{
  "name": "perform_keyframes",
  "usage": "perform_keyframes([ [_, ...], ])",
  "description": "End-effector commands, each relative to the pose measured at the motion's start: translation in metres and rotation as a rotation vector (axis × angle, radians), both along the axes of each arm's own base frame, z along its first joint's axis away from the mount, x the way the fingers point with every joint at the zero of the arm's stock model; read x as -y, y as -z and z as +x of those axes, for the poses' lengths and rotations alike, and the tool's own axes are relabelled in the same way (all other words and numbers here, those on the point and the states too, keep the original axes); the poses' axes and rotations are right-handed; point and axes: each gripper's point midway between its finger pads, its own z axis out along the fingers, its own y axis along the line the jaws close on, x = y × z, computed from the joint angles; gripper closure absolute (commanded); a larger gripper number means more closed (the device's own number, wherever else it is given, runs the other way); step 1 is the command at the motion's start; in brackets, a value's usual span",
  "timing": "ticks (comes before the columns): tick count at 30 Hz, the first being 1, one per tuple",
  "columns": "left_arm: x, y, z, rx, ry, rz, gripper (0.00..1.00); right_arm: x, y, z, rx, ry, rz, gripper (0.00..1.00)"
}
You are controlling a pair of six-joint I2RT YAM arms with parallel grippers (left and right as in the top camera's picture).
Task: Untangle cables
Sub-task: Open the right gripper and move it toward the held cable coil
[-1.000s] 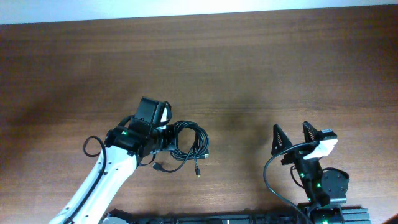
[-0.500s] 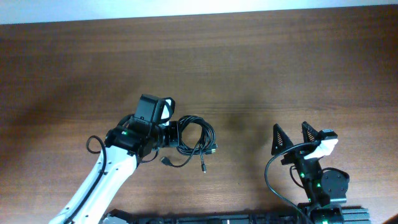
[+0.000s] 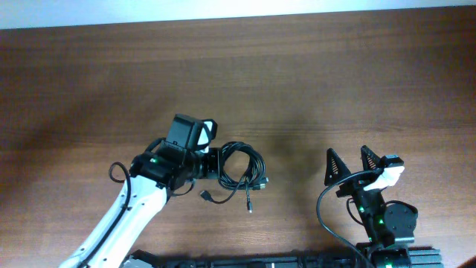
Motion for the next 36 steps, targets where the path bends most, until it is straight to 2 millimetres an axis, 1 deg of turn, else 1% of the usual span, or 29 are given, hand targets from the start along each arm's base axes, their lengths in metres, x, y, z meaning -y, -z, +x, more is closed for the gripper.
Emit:
perform_keyframes([
  [1, 0.008, -0.016, 0.002, 0.033, 0.018, -0.044, 1.0, 0.001, 0.002, 0.0, 0.0, 0.009, -0.008, 0.01],
  [3, 0.008, -0.015, 0.002, 0.034, 0.016, -0.042, 1.0, -0.001, 0.001, 0.0, 0.001, -0.001, -0.006, 0.01],
  [5, 0.006, -0.015, 0.003, 0.039, 0.011, -0.034, 1.0, -0.011, 0.001, -0.003, -0.001, -0.062, 0.019, 0.01],
  [6, 0.005, -0.015, 0.004, 0.041, 0.007, -0.027, 0.99, -0.024, -0.001, -0.007, -0.019, -0.139, 0.098, 0.01],
  [7, 0.005, -0.015, 0.004, 0.042, 0.006, -0.026, 1.0, -0.029, -0.001, -0.009, -0.03, -0.167, 0.134, 0.01],
  [8, 0.005, -0.015, 0.004, 0.043, 0.005, -0.025, 1.0, -0.04, -0.002, -0.014, -0.059, -0.232, 0.215, 0.01],
  [10, 0.004, -0.015, 0.004, 0.044, 0.005, -0.024, 1.0, -0.056, -0.002, -0.022, -0.114, -0.326, 0.329, 0.01],
  [12, 0.005, -0.015, 0.005, 0.046, 0.005, -0.026, 1.0, -0.069, -0.003, -0.031, -0.174, -0.409, 0.428, 0.01],
  [15, 0.005, -0.016, 0.006, 0.053, 0.005, -0.028, 0.99, -0.081, -0.003, -0.041, -0.258, -0.49, 0.548, 0.02],
  [21, 0.005, -0.016, 0.006, 0.053, 0.005, -0.028, 0.98, -0.08, -0.003, -0.041, -0.257, -0.484, 0.55, 0.01],
  [23, 0.005, -0.016, 0.006, 0.053, 0.005, -0.028, 0.98, -0.076, -0.005, -0.037, -0.239, -0.455, 0.549, 0.01],
  [25, 0.005, -0.016, 0.006, 0.053, 0.005, -0.028, 0.98, -0.074, -0.007, -0.035, -0.206, -0.443, 0.512, 0.01],
  [28, 0.006, -0.016, 0.007, 0.055, 0.005, -0.029, 0.98, -0.073, -0.015, -0.035, -0.192, -0.437, 0.505, 0.01],
  [31, 0.006, -0.016, 0.007, 0.056, 0.005, -0.029, 0.98, -0.07, -0.023, -0.035, -0.239, -0.405, 0.512, 0.01],
  [33, 0.006, -0.016, 0.007, 0.056, 0.005, -0.029, 0.98, -0.068, -0.029, -0.034, -0.287, -0.38, 0.461, 0.01],
  [36, 0.006, -0.016, 0.007, 0.056, 0.005, -0.03, 0.98, -0.062, -0.028, -0.029, -0.41, -0.31, 0.447, 0.07],
])
